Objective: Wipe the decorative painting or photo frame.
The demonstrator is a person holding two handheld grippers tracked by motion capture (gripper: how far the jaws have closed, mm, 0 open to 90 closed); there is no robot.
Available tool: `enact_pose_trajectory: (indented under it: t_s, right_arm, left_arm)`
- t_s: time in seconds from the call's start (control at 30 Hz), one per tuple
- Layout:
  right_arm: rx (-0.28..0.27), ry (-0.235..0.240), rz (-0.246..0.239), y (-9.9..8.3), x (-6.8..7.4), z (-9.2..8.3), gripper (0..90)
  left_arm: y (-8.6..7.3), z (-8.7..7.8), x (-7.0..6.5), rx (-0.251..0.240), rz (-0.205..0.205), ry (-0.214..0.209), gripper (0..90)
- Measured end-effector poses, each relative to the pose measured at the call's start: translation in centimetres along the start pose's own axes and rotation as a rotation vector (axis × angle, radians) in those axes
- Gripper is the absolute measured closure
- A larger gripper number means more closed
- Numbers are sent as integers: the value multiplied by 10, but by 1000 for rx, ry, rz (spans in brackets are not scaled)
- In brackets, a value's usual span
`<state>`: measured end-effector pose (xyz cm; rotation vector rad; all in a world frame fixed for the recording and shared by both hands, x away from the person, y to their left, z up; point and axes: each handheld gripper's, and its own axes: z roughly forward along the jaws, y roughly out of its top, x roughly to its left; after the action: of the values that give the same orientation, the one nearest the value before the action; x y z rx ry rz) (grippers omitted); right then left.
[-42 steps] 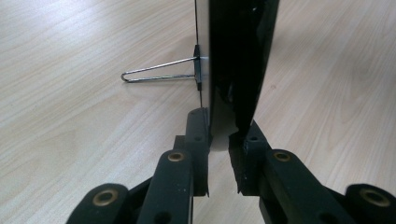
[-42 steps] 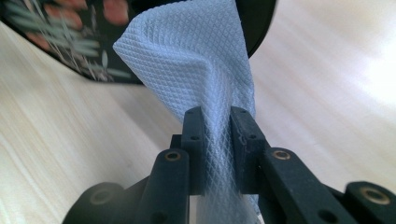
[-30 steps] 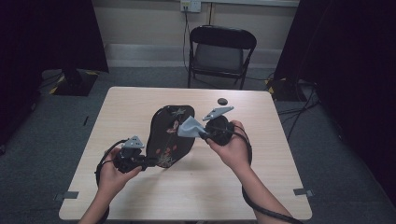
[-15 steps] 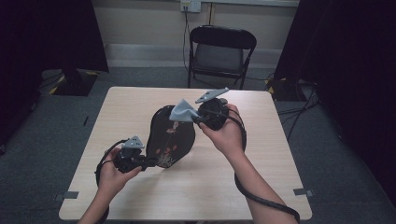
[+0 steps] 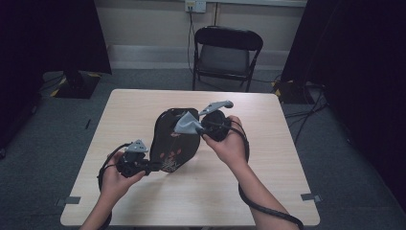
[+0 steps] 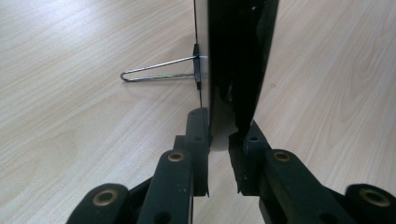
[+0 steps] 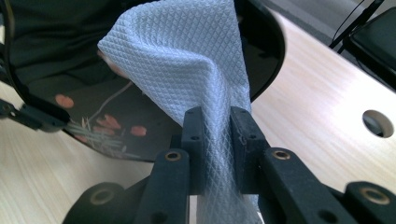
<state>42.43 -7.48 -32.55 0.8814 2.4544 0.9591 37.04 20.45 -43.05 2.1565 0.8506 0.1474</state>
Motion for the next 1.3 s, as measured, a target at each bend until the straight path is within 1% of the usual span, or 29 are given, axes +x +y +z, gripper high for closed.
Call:
enact_pose_trajectory:
  t_s: [0.23,0.47,0.63,0.87,1.07,1.17,1.2,1.3]
  right_arm:
    - [34,14,2,-18,5,16,780]
    - [72,34,16,-37,9,34,779]
    - [102,51,39,-53,12,46,779]
    - [129,75,77,-74,12,62,779]
    - [161,83,98,-90,13,77,779]
    - [174,81,101,-95,13,81,779]
    - [188,79,103,-101,13,86,779]
    - [201,81,116,-107,14,92,779]
  left_arm:
    - [0,0,0,-1,1,-1,786]
    - [0,0,0,0,1,-1,786]
    - [0,0,0,0,2,-1,787]
    - [0,0,0,0,2,0,787]
    - [0,0,0,1,1,1,786]
    - [0,0,0,0,1,1,787]
    - [0,0,0,0,1,2,786]
    - [0,0,0,-1,1,2,786]
